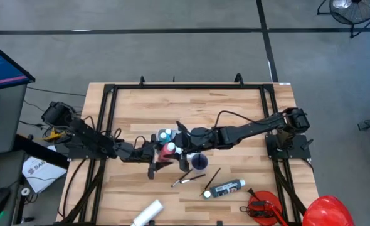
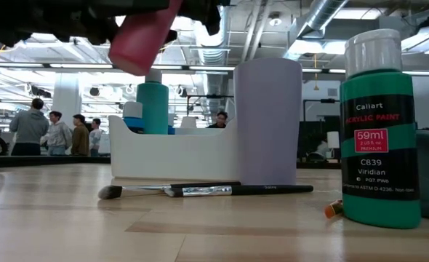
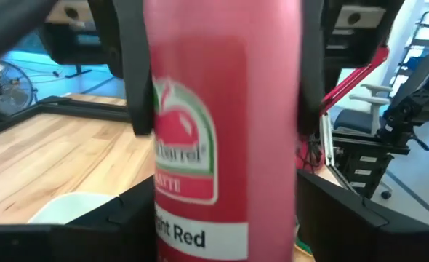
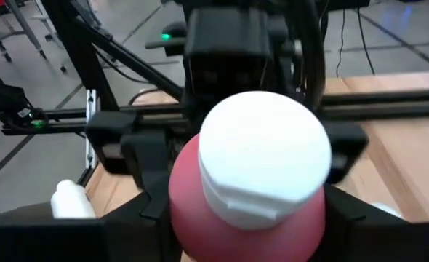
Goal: Pick & Place Paint Supplies
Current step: Put the red paint bottle into the white bin
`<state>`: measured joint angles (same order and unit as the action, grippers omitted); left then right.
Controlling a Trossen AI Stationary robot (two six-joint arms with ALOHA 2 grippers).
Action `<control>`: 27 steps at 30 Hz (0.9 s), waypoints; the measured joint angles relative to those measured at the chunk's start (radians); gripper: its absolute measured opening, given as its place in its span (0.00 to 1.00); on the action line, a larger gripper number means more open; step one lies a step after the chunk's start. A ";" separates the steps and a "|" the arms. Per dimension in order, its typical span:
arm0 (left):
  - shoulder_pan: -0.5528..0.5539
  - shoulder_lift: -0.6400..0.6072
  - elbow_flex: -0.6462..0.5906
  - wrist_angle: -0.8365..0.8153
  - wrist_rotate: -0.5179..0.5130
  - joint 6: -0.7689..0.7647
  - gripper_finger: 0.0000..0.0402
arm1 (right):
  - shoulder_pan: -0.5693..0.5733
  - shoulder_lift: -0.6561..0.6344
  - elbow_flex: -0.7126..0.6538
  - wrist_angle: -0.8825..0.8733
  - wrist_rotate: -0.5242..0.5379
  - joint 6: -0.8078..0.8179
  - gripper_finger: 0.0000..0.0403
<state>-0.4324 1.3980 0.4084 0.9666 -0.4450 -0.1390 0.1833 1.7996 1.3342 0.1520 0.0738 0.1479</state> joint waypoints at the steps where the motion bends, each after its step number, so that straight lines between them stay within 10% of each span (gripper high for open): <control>1: -0.005 -0.016 0.000 -0.021 -0.006 -0.001 0.66 | -0.002 -0.001 0.000 -0.010 -0.002 0.008 0.47; 13: -0.098 -0.310 -0.004 -0.462 -0.121 -0.067 0.67 | 0.011 -0.077 -0.001 -0.194 0.129 0.014 0.45; 27: -0.160 -0.551 -0.145 -0.428 -0.144 -0.105 0.67 | -0.040 -0.078 0.001 -0.330 0.319 0.030 0.45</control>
<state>-0.5922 0.8474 0.2636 0.5384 -0.5894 -0.2445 0.1438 1.7213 1.3350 -0.1780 0.3928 0.1776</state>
